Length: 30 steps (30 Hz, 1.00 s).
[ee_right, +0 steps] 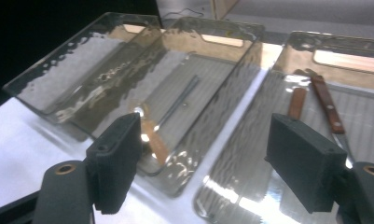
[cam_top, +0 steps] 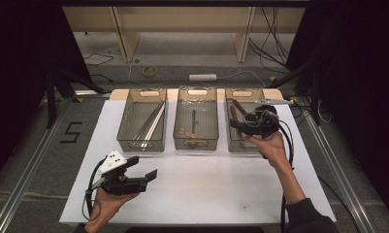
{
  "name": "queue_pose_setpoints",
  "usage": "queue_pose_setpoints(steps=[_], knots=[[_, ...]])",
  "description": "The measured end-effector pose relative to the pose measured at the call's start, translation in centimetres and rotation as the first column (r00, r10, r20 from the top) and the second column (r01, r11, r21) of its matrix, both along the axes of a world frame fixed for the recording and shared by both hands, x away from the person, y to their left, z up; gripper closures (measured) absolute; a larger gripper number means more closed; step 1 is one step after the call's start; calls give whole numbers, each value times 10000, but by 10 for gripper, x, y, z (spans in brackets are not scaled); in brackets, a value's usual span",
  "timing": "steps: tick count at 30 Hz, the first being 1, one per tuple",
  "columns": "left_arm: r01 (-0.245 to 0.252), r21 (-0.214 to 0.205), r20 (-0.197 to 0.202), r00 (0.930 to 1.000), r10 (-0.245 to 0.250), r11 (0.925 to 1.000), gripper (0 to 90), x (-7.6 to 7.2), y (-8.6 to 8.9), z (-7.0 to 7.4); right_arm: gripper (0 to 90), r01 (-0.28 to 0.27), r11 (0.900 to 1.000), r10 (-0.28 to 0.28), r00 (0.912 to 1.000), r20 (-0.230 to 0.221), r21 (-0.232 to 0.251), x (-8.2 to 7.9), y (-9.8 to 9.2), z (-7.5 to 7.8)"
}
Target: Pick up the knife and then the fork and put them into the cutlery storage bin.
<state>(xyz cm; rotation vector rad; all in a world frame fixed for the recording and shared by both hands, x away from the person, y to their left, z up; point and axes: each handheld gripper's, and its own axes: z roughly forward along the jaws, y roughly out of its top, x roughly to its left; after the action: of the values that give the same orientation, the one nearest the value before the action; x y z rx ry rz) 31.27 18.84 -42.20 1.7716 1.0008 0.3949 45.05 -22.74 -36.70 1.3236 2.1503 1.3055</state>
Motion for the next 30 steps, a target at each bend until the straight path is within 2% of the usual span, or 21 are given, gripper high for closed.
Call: queue_pose_setpoints(steps=[3, 6, 13, 18, 30], knots=[[16, 12, -29, 10000, -16, 10000, 157, 1, 0, 0, 275, -125, 9998, 122, 9998, 130, 183, -7, 2, -4], [41, 28, 2, 10000, -41, 10000, 157, 0, 0, 0, 276, -227, 9997, 225, 9997, 109, 126, -11, 3, -7], [38, -5, -22, 10000, -38, 10000, 158, 1, -1, 0, 274, -419, 9985, 414, 9990, 154, 359, -22, -1, -14], [98, 38, -9, 10000, -98, 9999, 157, 0, -1, 0, 254, -566, 9981, 563, 9983, 159, 253, -31, 2, -20], [106, 33, 55, 9999, -106, 9999, 157, -2, 1, 1, 248, -968, 9939, 942, 9943, 502, 521, -59, 4, -26]])
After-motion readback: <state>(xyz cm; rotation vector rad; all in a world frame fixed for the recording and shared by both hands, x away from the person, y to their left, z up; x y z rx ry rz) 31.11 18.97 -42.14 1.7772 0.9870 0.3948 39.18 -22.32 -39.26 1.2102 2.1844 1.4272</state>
